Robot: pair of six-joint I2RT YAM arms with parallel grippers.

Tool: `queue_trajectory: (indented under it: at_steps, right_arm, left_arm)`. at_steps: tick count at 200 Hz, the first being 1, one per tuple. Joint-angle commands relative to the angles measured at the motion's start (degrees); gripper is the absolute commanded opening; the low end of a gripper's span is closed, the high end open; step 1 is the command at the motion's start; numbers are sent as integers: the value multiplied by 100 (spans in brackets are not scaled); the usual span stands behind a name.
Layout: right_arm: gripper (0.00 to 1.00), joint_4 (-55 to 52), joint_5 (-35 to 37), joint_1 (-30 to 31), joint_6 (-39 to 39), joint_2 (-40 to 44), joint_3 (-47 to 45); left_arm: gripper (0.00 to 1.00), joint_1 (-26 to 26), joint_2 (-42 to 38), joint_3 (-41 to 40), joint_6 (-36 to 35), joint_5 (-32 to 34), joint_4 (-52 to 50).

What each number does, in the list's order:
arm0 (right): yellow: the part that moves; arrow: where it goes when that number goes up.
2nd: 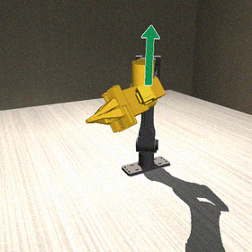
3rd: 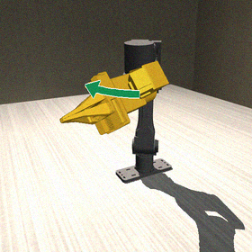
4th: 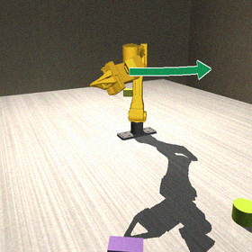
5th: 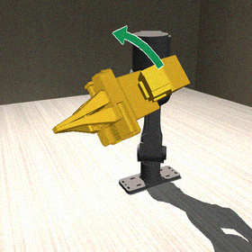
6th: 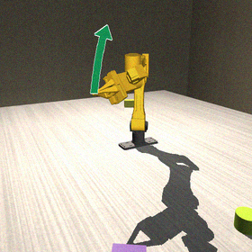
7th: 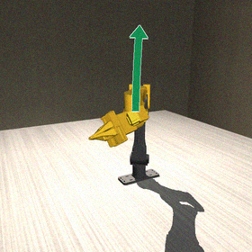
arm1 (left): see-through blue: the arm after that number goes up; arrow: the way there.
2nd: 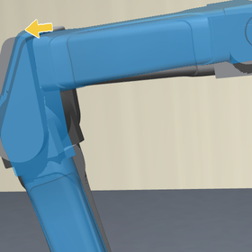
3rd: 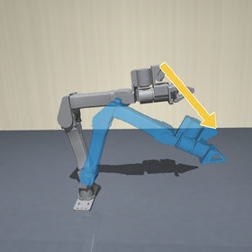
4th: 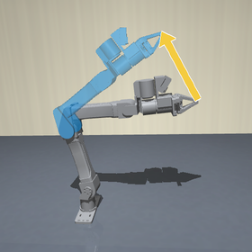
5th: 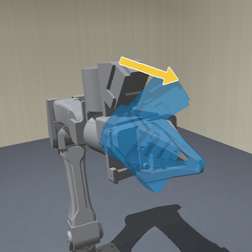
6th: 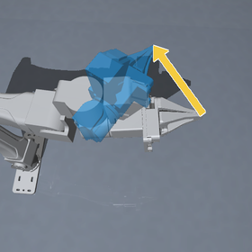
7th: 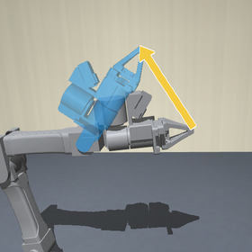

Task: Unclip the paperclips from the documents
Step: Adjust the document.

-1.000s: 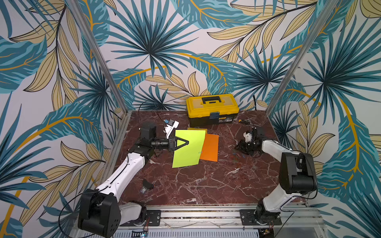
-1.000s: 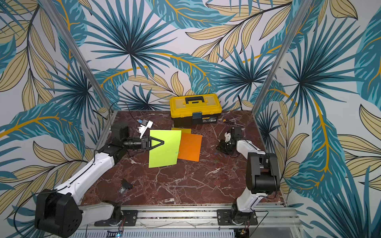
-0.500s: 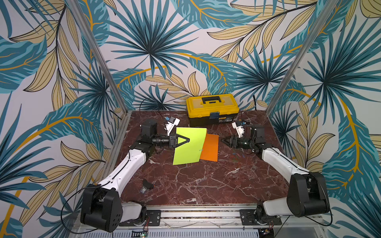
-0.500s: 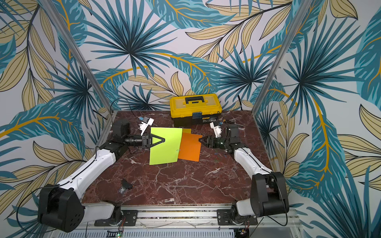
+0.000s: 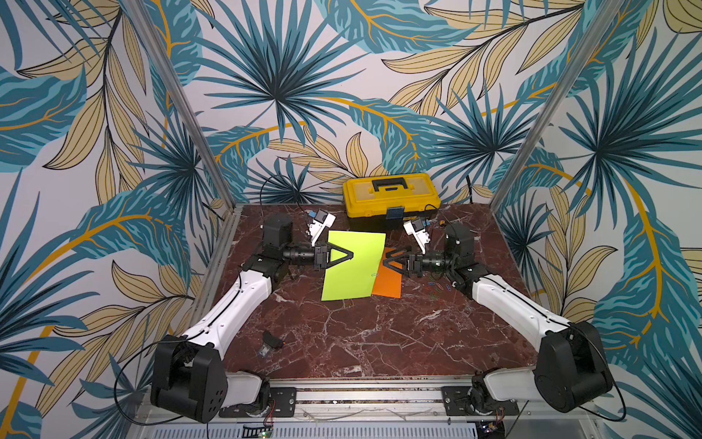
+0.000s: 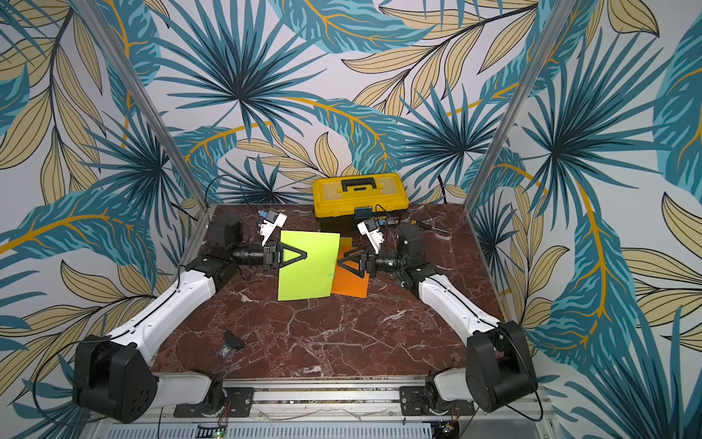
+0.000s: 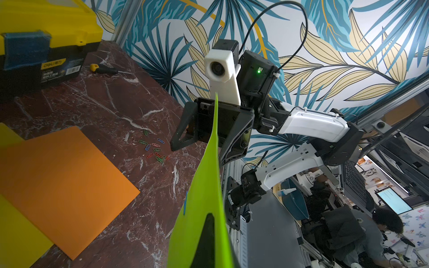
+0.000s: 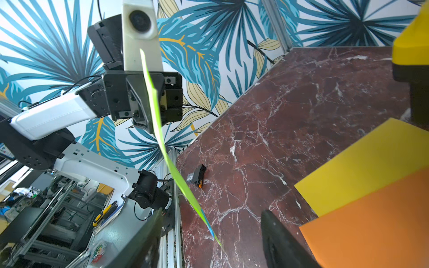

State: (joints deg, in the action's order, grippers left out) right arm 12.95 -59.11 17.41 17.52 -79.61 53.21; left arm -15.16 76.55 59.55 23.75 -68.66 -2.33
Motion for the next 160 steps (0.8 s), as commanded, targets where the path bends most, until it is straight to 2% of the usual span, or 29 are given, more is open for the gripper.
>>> queue_trajectory:
  at_steps: [1, 37, 56, 81, 129, 160]
  right_arm:
    - [68, 488, -197, 139, 183, -208, 158]
    - [68, 1157, -284, 390, 573, -479, 289]
    - [65, 1242, -330, 497, 646, -511, 338]
    - [54, 1347, -407, 552, 767, -486, 305]
    - [26, 1269, -453, 554, 815, -331, 207]
    - [15, 1202, -461, 553, 806, -318, 216]
  left_arm:
    - [0, -60, 26, 159, 18, -129, 61]
    - [0, -91, 26, 138, 29, -119, 57]
    - [0, -84, 13, 122, 21, -93, 57]
    - [0, -81, 0, 102, 6, -73, 57]
    - [0, -84, 26, 49, -36, -16, 57]
    - [0, -76, 17, 56, -46, 11, 57]
